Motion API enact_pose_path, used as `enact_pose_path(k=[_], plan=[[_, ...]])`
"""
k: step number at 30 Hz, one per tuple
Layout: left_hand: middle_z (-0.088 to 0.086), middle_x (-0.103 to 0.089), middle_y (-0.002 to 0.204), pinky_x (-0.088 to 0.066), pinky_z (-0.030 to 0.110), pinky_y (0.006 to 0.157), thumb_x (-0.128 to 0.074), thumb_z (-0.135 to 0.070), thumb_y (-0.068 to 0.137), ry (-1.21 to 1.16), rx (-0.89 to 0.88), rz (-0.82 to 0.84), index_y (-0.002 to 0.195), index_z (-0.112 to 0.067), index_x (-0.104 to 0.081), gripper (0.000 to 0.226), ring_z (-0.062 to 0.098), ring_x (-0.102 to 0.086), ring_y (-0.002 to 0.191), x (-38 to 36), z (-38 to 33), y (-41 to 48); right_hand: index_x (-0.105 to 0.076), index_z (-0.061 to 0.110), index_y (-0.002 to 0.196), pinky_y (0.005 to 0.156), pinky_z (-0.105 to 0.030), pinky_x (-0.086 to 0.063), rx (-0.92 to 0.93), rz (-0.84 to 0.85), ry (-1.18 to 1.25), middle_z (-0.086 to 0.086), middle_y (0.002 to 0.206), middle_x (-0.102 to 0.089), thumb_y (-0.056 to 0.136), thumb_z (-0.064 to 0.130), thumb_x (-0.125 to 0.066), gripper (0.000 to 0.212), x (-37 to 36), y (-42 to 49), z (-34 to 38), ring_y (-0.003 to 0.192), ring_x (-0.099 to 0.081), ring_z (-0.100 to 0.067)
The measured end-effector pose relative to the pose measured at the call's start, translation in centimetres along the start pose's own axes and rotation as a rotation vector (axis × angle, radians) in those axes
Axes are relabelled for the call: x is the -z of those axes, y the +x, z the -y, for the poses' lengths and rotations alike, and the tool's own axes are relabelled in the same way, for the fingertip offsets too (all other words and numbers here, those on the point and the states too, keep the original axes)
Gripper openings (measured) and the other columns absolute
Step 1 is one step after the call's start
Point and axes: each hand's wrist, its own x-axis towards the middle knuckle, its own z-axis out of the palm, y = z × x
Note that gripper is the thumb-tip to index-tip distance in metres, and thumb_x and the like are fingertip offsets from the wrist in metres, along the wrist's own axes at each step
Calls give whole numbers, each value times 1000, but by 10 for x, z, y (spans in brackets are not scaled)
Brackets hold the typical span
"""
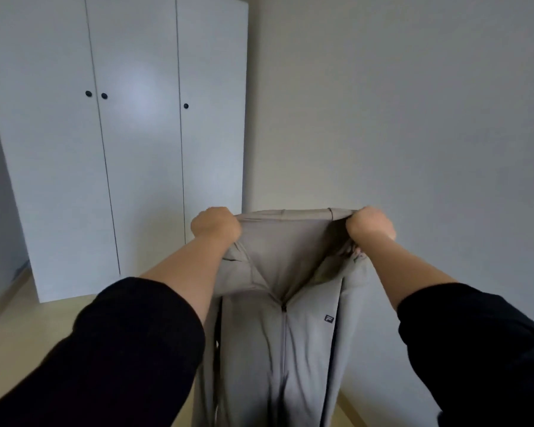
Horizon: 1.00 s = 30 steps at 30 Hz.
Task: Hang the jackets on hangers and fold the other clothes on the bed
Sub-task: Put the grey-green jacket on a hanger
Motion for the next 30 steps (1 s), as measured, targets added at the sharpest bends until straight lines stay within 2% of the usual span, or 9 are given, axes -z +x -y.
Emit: enact_pose_path(k=[4, 8, 12, 16, 18, 21, 23, 27, 30], plan=[[20, -62, 105, -57, 39, 71, -44, -14, 92, -769, 202, 401, 112, 1, -57, 28, 35, -65, 88, 1, -55, -24, -41, 0, 121, 57, -50, -56, -268, 444, 651, -28, 118, -50, 96, 15, -39, 29, 25, -12, -15, 79, -62, -47], [21, -65, 109, -57, 40, 79, -52, -8, 93, -1241, 268, 572, 99, 2, -60, 14, 33, -66, 96, -5, -105, -38, -32, 10, 120, 51, -46, -54, -343, 373, 858, -26, 114, -47, 98, 27, -28, 29, 37, -10, -44, 55, -65, -43], [29, -63, 71, -51, 31, 36, -37, -11, 98, -1412, 260, 522, 99, 11, -55, 28, 31, -62, 42, -8, -166, -42, -43, 3, 113, 60, -48, -55, -282, 155, 954, -19, 84, -53, 96, 17, -25, 28, 52, 5, -69, 59, -59, -37], [30, -60, 115, -55, 31, 47, -46, 1, 95, -1402, 91, 451, 113, 4, -56, 21, 40, -64, 87, -8, -231, -47, -56, -9, 97, 66, -46, -54, -207, 6, 802, -23, 70, -59, 96, 6, -26, 34, 91, 12, -94, 57, -60, -34], [24, -57, 125, -58, 34, 69, -48, 6, 92, -1328, -75, 371, 125, 1, -52, 33, 38, -60, 108, -11, -265, -47, -60, -12, 106, 73, -45, -56, -177, -66, 691, -30, 90, -65, 97, 4, -28, 37, 116, 16, -112, 78, -68, -37], [20, -58, 125, -50, 41, 94, -41, -8, 98, -1287, -187, 266, 130, -7, -51, 34, 35, -59, 112, -7, -309, -64, -59, -9, 110, 79, -40, -52, -174, -279, 622, -26, 110, -63, 96, 4, -35, 31, 158, 9, -138, 101, -62, -39], [17, -61, 122, -44, 32, 94, -43, -20, 98, -1258, -269, 182, 123, -11, -55, 30, 33, -57, 112, 4, -336, -84, -60, -2, 95, 72, -36, -44, -154, -451, 529, -23, 103, -62, 92, 1, -35, 26, 185, -2, -152, 97, -60, -37], [10, -53, 132, -34, 19, 93, -45, -12, 92, -1373, -420, 181, 131, -16, -50, 39, 20, -52, 112, 37, -380, -130, -58, 6, 98, 78, -36, -45, -151, -686, 512, -12, 100, -62, 94, 15, -33, 27, 238, -33, -170, 92, -56, -31], [4, -45, 134, -25, 14, 103, -47, -12, 92, -1491, -551, 212, 139, -15, -42, 48, 20, -45, 126, 68, -401, -174, -51, 8, 88, 73, -40, -44, -127, -816, 469, -8, 87, -59, 85, 8, -33, 17, 277, -71, -174, 84, -53, -27]])
